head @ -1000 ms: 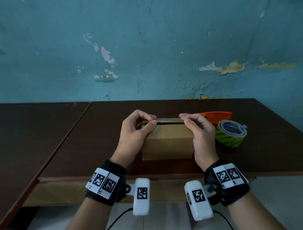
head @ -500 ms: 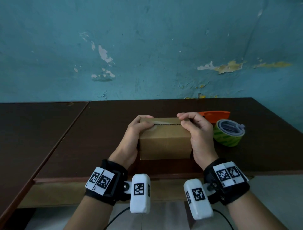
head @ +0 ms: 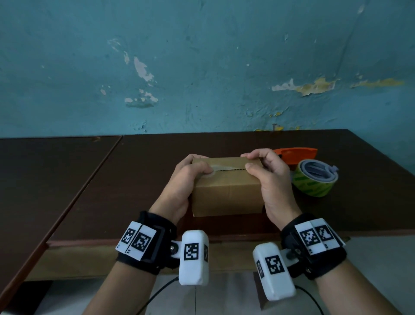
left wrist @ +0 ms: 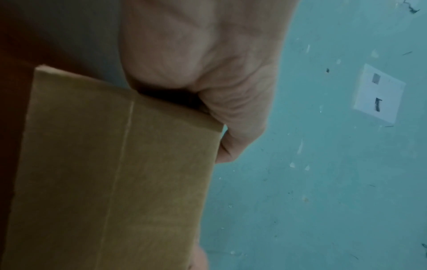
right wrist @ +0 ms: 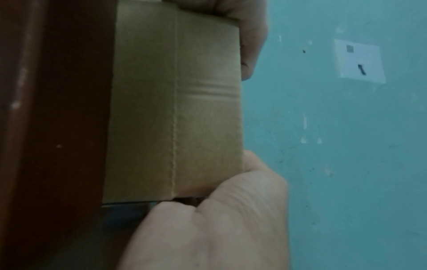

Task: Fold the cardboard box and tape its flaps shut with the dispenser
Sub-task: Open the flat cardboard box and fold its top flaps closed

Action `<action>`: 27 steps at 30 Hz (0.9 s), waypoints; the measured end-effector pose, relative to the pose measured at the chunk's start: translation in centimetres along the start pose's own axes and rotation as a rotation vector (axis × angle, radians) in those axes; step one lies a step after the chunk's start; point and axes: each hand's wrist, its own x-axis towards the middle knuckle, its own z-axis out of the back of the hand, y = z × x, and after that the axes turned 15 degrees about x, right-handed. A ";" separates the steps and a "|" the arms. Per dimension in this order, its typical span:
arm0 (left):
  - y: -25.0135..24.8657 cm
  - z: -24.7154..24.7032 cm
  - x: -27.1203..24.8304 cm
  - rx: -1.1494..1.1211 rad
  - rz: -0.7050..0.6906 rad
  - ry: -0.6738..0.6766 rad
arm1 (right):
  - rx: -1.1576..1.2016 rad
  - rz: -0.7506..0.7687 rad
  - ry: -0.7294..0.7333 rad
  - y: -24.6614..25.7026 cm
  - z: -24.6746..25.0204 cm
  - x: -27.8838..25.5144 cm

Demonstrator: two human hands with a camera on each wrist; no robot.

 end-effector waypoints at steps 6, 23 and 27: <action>0.0 0.1 0.0 0.028 0.012 0.008 | -0.038 0.023 0.034 0.3 -0.3 0.1; -0.1 -0.1 0.1 -0.031 -0.007 -0.010 | 0.029 -0.046 -0.048 -0.4 -0.5 -0.3; 0.5 -0.4 -0.5 -0.116 -0.043 -0.003 | 0.014 -0.024 -0.053 -0.4 -0.5 -0.4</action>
